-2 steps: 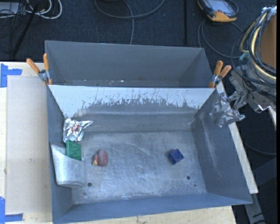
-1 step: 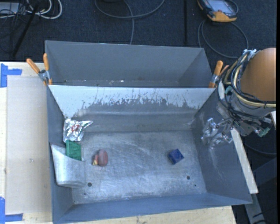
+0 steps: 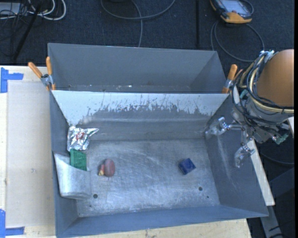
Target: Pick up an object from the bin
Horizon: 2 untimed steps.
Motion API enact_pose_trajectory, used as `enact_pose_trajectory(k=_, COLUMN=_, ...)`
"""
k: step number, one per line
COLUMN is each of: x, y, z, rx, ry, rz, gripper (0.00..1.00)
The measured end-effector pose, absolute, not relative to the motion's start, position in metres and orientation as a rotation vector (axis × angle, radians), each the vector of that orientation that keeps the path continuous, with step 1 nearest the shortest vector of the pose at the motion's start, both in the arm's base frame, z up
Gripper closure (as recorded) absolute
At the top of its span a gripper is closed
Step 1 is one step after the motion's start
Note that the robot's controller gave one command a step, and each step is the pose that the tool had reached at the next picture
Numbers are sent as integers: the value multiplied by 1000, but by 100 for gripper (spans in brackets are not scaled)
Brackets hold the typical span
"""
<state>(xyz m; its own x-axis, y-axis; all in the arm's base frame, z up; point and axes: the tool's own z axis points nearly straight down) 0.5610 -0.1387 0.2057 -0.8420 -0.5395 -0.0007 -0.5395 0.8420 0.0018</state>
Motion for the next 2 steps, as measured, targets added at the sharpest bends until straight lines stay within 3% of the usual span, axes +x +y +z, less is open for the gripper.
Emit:
enact_pose_trajectory(k=1, x=573, y=-67, z=77, rx=-1322, ry=2855, rz=10, gripper=0)
enact_pose_trajectory(k=2, x=574, y=-69, z=80, rx=-1317, ry=2853, rz=3, gripper=100)
